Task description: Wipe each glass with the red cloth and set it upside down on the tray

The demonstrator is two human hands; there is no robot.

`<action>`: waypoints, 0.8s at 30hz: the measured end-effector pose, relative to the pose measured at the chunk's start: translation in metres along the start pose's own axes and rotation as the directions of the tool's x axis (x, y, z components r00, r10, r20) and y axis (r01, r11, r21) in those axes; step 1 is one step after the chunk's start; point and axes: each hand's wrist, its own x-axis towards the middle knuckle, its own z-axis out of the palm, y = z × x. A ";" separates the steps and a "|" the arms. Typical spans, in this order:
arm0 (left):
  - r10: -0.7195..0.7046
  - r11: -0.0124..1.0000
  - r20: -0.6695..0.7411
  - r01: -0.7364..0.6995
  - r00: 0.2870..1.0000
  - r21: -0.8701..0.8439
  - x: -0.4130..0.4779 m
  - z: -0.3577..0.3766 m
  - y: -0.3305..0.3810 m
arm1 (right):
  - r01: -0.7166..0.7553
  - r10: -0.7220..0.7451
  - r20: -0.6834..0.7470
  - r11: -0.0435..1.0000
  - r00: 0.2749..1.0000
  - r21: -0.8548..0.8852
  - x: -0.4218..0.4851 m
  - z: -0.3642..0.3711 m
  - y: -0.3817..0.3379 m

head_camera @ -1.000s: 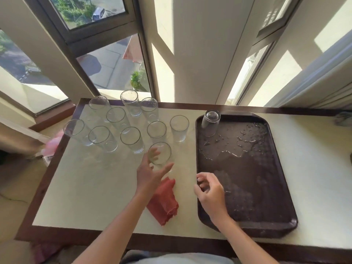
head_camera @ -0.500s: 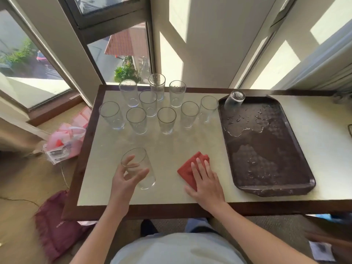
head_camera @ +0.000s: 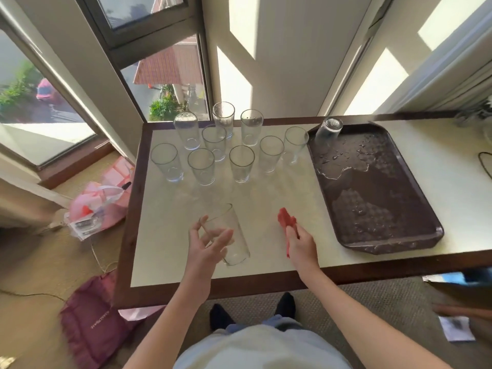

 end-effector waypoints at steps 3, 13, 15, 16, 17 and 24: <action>-0.020 1.000 0.049 0.021 0.999 -0.004 0.000 0.027 0.002 | -0.142 0.105 0.104 0.872 0.989 0.468 -0.024 -0.023 -0.037; 0.055 0.993 0.129 -0.040 0.990 -0.114 -0.008 0.114 0.024 | 0.540 -0.583 0.144 0.803 0.800 0.252 -0.058 -0.045 -0.068; 0.084 0.993 0.157 -0.070 0.984 -0.093 -0.013 0.124 0.025 | 0.560 -0.583 0.108 0.808 0.805 0.184 -0.049 -0.047 -0.073; 0.075 0.994 0.158 -0.062 0.985 -0.088 -0.015 0.128 0.025 | 0.551 -0.575 0.082 0.809 0.814 0.203 -0.045 -0.049 -0.076; 0.065 0.995 0.157 -0.052 0.986 -0.086 -0.017 0.132 0.026 | 0.522 -0.555 0.070 0.811 0.829 0.263 -0.040 -0.050 -0.080; 0.143 0.989 0.077 -0.140 0.987 -0.035 -0.018 0.145 0.041 | 0.316 -0.460 0.173 0.794 0.871 0.519 -0.035 -0.053 -0.092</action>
